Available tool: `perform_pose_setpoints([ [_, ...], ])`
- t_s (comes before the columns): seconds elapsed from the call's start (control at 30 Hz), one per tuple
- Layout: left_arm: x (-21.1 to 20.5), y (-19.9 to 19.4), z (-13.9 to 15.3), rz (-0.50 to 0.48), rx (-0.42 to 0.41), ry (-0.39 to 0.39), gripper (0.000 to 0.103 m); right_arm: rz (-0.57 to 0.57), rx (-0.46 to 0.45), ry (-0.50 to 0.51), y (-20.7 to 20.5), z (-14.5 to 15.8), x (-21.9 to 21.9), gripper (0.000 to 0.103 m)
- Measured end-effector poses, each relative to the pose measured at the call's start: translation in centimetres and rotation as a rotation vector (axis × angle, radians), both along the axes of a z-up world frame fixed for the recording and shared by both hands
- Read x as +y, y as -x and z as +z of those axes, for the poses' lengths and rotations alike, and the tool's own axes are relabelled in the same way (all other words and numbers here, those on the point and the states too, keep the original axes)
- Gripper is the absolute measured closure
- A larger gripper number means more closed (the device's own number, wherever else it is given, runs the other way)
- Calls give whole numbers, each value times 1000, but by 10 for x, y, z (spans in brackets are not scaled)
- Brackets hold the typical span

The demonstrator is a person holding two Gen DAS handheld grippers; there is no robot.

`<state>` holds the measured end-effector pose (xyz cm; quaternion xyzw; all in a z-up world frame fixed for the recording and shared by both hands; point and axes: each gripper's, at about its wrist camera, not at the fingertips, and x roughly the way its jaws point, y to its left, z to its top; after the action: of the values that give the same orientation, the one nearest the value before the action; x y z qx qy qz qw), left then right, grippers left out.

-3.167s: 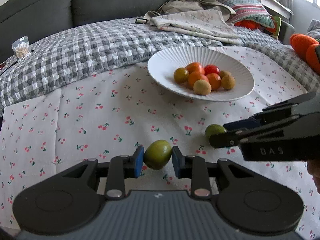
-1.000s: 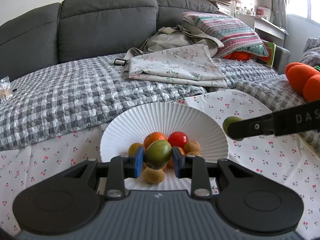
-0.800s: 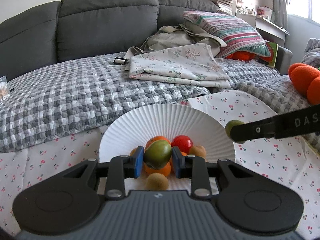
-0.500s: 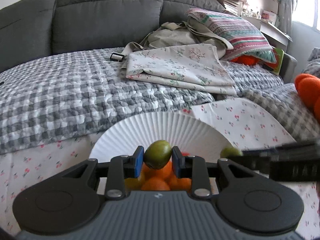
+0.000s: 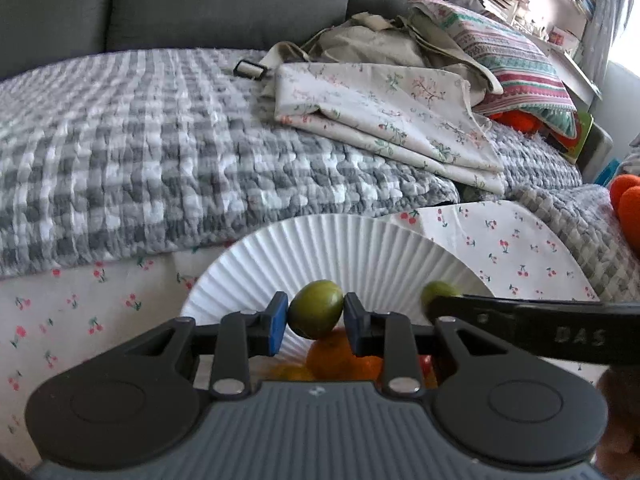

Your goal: Organize fruits

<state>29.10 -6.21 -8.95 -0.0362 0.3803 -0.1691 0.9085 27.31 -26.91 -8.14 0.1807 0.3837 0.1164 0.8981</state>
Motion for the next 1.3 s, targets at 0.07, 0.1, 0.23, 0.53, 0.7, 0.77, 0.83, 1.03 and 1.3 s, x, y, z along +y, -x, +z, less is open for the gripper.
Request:
perform_pose_setpoints([
  [0.07, 0, -1, 1, -1, -1, 8, 74, 6, 3, 5, -5, -4, 6, 77],
  [0.1, 1, -1, 2, 2, -7, 12, 74, 11, 2, 9, -8, -5, 10, 77],
  [0.23, 8, -1, 3, 32, 10, 40, 65, -2, -13, -53, -17, -6, 15, 76],
  [0.53, 26, 13, 20, 69, -29, 83, 29, -64, 2, -110, -6, 0, 9, 63],
  [0.7, 29, 32, 35, 76, -5, 66, 27, -83, -20, -170, 3, 11, 8, 25],
  [0.77, 33, 42, 45, 82, -25, 47, 23, -127, -7, -127, 9, 13, 11, 24],
  [0.83, 40, 52, 55, 110, -30, 44, 22, -150, 6, -139, 18, 18, 10, 24],
  [1.03, 57, 94, 78, 210, -32, 69, 18, -117, -13, -27, 63, 53, 27, 24],
  [1.3, 59, 154, 99, 286, -43, -28, 13, -16, -27, 93, 126, 85, 45, 20],
])
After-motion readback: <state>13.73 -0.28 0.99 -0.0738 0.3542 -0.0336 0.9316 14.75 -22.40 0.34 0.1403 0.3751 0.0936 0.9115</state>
